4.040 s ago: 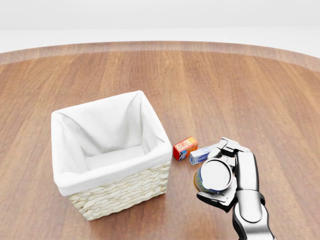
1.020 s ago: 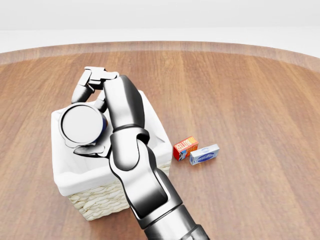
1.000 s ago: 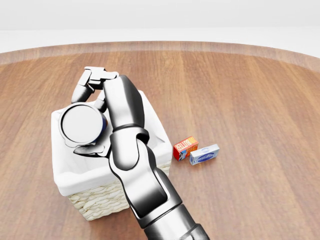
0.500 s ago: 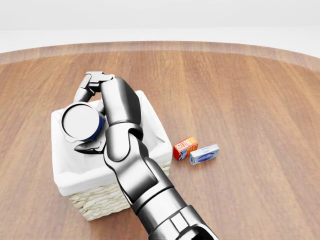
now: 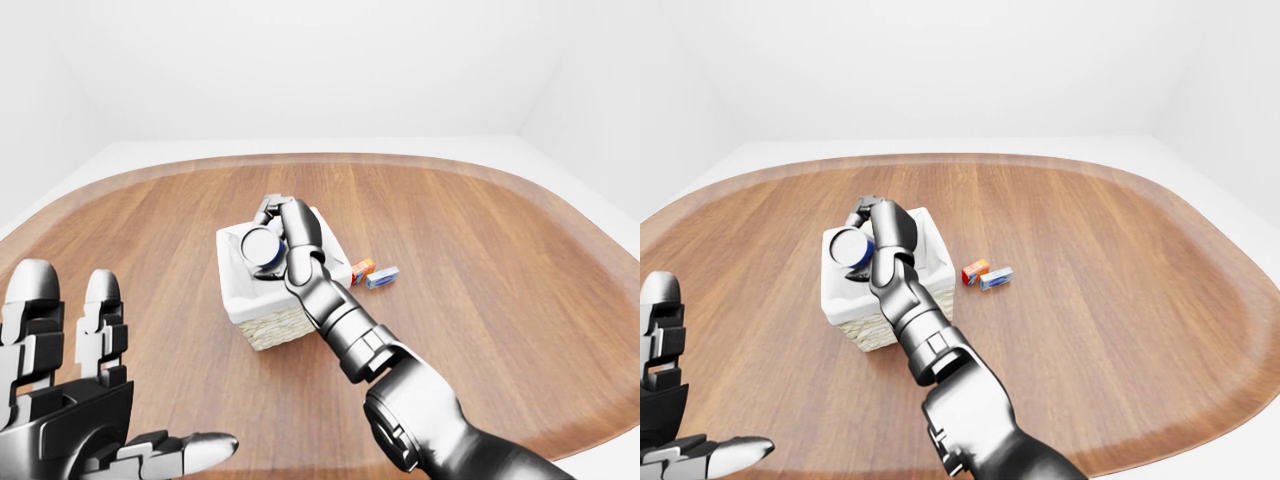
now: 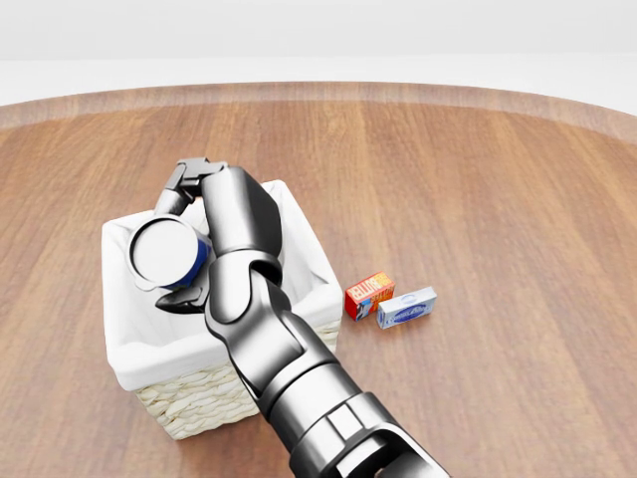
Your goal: Pick up the alphabet soup and put it in the basket.
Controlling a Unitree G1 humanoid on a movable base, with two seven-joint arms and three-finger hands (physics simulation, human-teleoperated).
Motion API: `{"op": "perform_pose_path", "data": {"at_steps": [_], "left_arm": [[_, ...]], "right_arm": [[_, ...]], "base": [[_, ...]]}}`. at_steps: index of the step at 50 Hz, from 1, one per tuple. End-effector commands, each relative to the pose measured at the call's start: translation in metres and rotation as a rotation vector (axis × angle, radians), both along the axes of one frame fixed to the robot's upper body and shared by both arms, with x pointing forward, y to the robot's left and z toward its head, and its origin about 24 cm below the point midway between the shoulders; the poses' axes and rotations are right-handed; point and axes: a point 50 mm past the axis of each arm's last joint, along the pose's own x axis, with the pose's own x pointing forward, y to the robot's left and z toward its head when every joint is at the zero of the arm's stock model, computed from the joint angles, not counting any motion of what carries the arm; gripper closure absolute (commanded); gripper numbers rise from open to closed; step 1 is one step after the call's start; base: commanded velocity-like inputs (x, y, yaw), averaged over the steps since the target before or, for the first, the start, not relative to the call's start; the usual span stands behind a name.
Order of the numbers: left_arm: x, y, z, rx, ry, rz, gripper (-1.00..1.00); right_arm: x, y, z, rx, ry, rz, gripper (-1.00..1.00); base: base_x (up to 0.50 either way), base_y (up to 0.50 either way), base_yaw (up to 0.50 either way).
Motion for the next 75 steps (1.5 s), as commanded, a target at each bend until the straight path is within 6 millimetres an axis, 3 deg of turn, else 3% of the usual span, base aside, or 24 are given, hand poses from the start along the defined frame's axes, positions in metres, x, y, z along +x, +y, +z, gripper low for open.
{"op": "perform_pose_path", "data": {"at_steps": [1, 43, 44, 45, 46, 47, 75], "left_arm": [[-0.002, 0.000, 0.000, -0.001, -0.004, -0.002, -1.00], [-0.004, 0.000, 0.001, -0.001, -0.008, -0.005, -1.00], [-0.004, 0.000, 0.001, -0.002, -0.009, -0.005, -1.00], [-0.004, 0.000, 0.001, -0.001, -0.009, -0.005, -1.00], [-0.005, 0.000, 0.001, 0.000, -0.009, -0.005, -1.00], [-0.005, -0.001, 0.001, 0.000, -0.009, -0.005, -1.00], [-0.004, 0.000, 0.001, 0.001, -0.010, -0.005, -1.00]], "right_arm": [[0.002, 0.003, 0.000, 0.067, 0.019, -0.007, 1.00], [0.003, 0.001, -0.012, 0.037, 0.052, 0.001, 1.00], [0.003, 0.001, -0.012, 0.036, 0.053, 0.001, 0.91], [0.003, 0.001, -0.012, 0.032, 0.053, 0.002, -0.04], [0.003, 0.001, -0.013, 0.032, 0.054, 0.002, -0.84], [0.003, 0.001, -0.013, 0.031, 0.055, 0.001, -1.00], [0.001, 0.002, -0.015, 0.024, 0.056, 0.006, -1.00]], "base": [[0.00, 0.00, 0.00], [0.00, 0.00, 0.00], [0.00, 0.00, 0.00], [0.00, 0.00, 0.00], [0.00, 0.00, 0.00], [0.00, 0.00, 0.00], [0.00, 0.00, 0.00]]}}
